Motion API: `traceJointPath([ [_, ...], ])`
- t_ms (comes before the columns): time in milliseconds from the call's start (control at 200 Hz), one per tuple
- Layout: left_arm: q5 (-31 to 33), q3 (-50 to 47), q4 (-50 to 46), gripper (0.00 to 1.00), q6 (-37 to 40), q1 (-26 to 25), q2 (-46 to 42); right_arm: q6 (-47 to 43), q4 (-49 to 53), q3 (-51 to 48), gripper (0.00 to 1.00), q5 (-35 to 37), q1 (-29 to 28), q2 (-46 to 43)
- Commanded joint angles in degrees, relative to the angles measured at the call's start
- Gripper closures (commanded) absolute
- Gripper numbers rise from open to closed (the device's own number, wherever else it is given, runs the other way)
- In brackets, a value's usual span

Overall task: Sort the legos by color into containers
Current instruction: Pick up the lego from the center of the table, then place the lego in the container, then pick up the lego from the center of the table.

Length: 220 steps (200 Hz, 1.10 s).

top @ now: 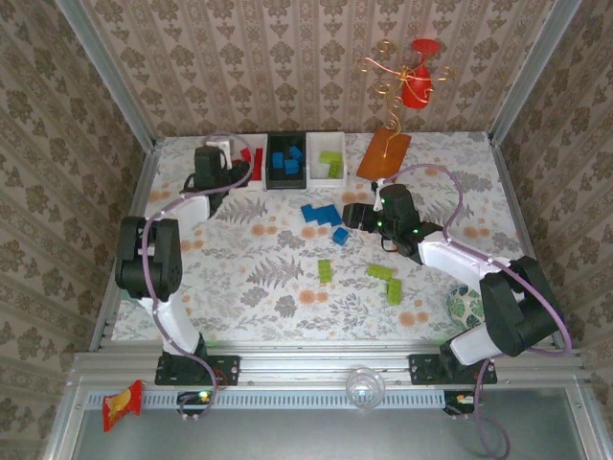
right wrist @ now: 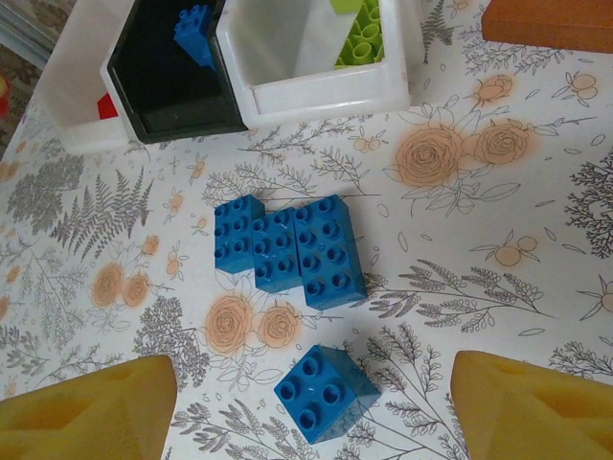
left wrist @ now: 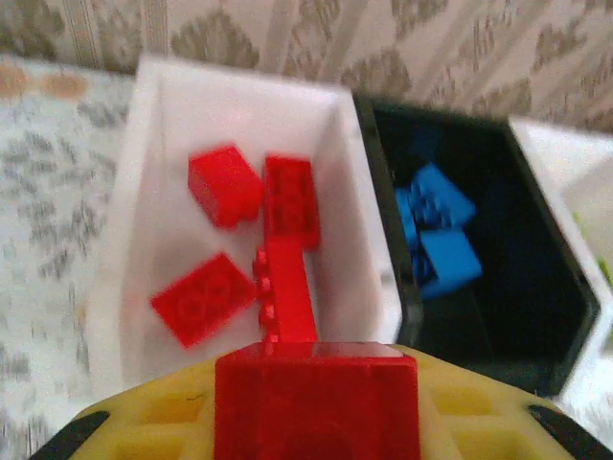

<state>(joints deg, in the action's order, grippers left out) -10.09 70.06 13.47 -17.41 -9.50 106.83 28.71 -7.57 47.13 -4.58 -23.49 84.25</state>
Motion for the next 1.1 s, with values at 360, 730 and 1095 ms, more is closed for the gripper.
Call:
traceJointPath([
  [360,-1.7,25.7,-14.6,0.42,-0.6,2.7,15.9,-2.8,6.6,-2.9,0.20,8.7,0.2,-7.4],
  [730,-15.7,7.4,0.8,0.29,-9.6,2.4,-1.2,-4.0,9.0,-4.1,0.20,13.5,-2.4,-5.7],
  [1095,-14.4,-21.6,9.1,0.28,-13.5,0.7,-21.1,-14.3,10.7,8.4,0.15,11.2,-9.6,14.6],
])
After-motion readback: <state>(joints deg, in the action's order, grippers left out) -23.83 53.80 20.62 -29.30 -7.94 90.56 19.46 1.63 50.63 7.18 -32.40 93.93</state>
